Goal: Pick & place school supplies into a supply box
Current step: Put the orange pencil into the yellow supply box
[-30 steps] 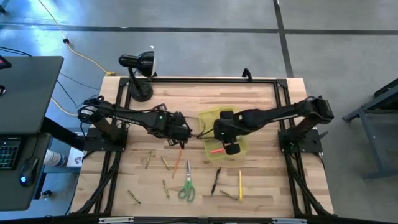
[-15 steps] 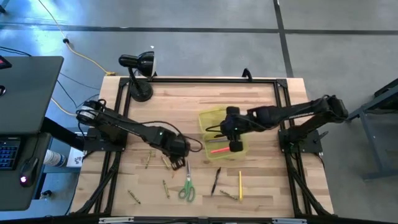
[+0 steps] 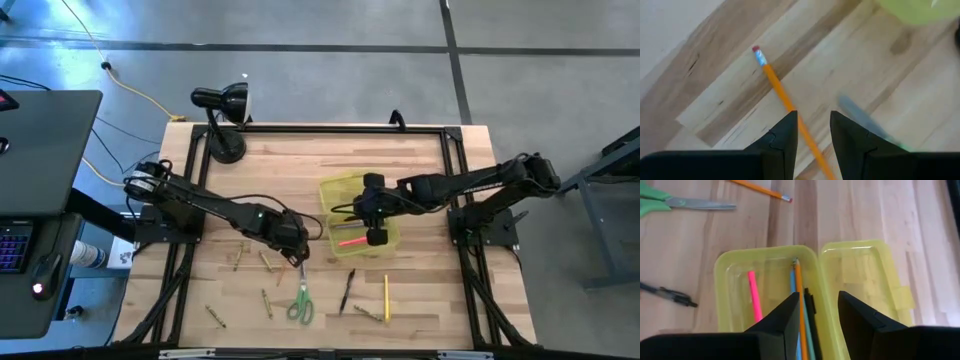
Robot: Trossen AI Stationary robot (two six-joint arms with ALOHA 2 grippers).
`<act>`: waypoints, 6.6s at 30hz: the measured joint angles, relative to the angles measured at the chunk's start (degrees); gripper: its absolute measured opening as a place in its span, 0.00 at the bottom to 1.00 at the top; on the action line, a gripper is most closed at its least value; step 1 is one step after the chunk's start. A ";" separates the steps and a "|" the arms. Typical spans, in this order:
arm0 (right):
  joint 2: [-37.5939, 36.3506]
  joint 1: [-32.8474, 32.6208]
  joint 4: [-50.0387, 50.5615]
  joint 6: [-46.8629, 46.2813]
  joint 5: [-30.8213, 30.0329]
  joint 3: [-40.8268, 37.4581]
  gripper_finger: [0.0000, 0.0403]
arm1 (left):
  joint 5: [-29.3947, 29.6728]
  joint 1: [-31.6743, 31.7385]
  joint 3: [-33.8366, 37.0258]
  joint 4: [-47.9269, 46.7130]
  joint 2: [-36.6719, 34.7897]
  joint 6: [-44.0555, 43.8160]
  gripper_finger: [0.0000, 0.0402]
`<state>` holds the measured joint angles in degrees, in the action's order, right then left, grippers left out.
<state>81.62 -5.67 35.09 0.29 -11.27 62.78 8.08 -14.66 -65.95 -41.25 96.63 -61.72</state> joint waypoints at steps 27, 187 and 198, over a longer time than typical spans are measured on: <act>0.02 0.00 -0.84 8.57 0.70 0.02 0.28 | 0.18 -0.02 -0.15 0.94 12.12 -7.02 0.05; -17.81 -13.84 10.99 -2.46 -7.80 0.02 0.28 | 42.40 -19.17 22.47 34.83 12.30 -7.38 0.55; -17.81 -13.84 10.74 0.55 -7.81 0.04 0.28 | 54.37 -18.93 22.75 42.36 19.45 -11.59 0.55</act>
<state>63.81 -19.51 45.83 0.85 -19.08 62.83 62.45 -33.58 -43.20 1.11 116.08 -73.31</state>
